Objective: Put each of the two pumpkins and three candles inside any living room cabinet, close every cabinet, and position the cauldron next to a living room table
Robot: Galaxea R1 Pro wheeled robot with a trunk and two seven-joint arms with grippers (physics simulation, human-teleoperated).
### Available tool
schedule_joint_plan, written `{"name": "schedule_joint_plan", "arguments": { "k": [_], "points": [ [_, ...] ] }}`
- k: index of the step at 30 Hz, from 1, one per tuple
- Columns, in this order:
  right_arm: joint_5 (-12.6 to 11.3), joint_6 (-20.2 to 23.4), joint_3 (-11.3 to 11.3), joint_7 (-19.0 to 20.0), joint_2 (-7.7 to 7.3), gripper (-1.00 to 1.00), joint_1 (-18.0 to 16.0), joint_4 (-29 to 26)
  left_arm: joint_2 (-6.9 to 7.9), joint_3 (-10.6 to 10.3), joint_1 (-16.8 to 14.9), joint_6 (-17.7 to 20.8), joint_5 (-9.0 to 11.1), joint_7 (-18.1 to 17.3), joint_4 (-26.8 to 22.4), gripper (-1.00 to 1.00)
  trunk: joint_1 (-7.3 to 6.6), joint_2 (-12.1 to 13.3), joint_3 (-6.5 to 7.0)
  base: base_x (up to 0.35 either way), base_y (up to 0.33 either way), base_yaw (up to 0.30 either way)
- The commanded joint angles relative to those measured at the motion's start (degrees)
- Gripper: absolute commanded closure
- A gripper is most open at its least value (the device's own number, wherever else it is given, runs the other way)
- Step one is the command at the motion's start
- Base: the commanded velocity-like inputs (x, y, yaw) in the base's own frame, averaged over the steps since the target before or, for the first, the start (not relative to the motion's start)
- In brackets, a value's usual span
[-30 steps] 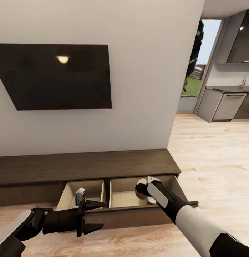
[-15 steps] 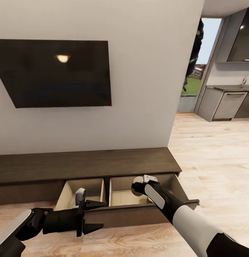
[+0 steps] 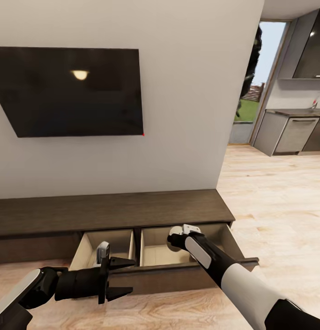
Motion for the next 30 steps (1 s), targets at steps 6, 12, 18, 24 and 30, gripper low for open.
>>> {"name": "schedule_joint_plan", "arguments": {
  "k": [6,12,18,24,30],
  "points": [
    [-0.50,-0.01,2.37,-0.48,-0.05,1.00,-0.07,0.06,0.04,-0.05,-0.05,-0.03,0.61,0.52,-0.02,-1.00,0.02,-0.03,-0.06,0.065,0.006,0.000],
    [-0.60,0.04,2.55,-0.48,0.02,1.00,-0.07,0.15,0.04,-0.07,-0.05,-0.03,0.61,0.52,-0.02,-1.00,0.02,-0.03,-0.06,0.097,0.000,0.000],
    [-0.80,0.71,2.56,-0.48,0.22,1.00,-0.06,0.16,0.04,-0.07,-0.05,-0.03,0.61,0.52,-0.02,-1.00,0.02,-0.03,-0.06,0.051,0.009,0.000],
    [-0.96,1.33,2.56,-0.50,0.67,1.00,-0.01,0.26,0.04,0.00,-0.05,-0.03,0.61,0.52,-0.02,-1.00,0.02,-0.03,-0.06,0.023,0.005,0.000],
    [-1.15,1.36,2.56,0.41,1.25,1.00,-0.03,0.45,0.04,0.02,-0.05,0.00,0.61,0.52,-0.02,-1.00,0.02,-0.03,-0.06,0.001,0.000,0.000]
  ]
}}
